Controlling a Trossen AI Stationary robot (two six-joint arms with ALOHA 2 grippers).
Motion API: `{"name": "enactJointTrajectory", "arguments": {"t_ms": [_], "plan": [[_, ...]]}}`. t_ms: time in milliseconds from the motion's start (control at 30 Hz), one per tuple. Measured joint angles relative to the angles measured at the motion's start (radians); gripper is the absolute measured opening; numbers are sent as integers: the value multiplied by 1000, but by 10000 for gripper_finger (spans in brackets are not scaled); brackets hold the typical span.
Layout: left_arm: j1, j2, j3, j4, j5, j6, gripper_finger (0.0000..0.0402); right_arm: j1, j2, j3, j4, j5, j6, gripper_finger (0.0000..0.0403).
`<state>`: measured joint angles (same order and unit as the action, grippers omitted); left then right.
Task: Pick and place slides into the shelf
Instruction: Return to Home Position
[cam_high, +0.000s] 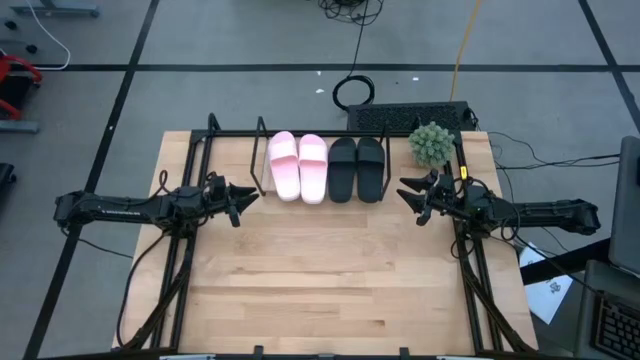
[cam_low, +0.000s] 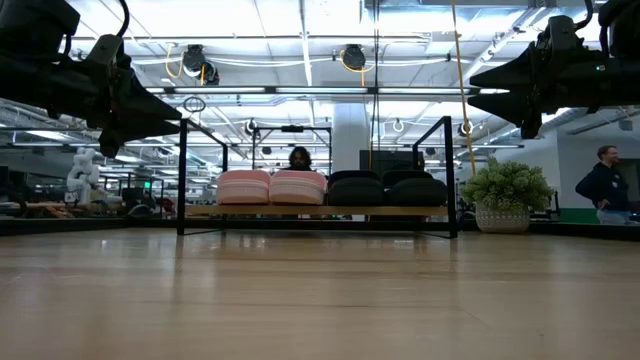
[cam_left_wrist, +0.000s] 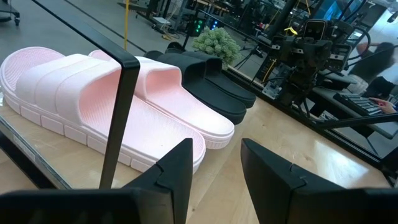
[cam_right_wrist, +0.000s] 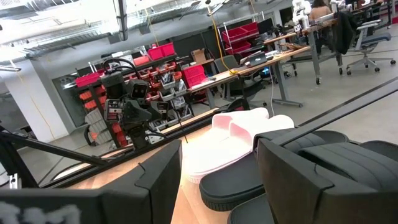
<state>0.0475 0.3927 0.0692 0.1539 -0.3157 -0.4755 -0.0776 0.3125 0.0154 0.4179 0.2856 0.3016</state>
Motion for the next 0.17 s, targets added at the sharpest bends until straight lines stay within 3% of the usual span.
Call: {"name": "enactJointTrajectory", "arguments": {"t_ms": [167], "plan": [[0,0,0,0,0,0,136,0,0,0,0,0,0,201]]}}
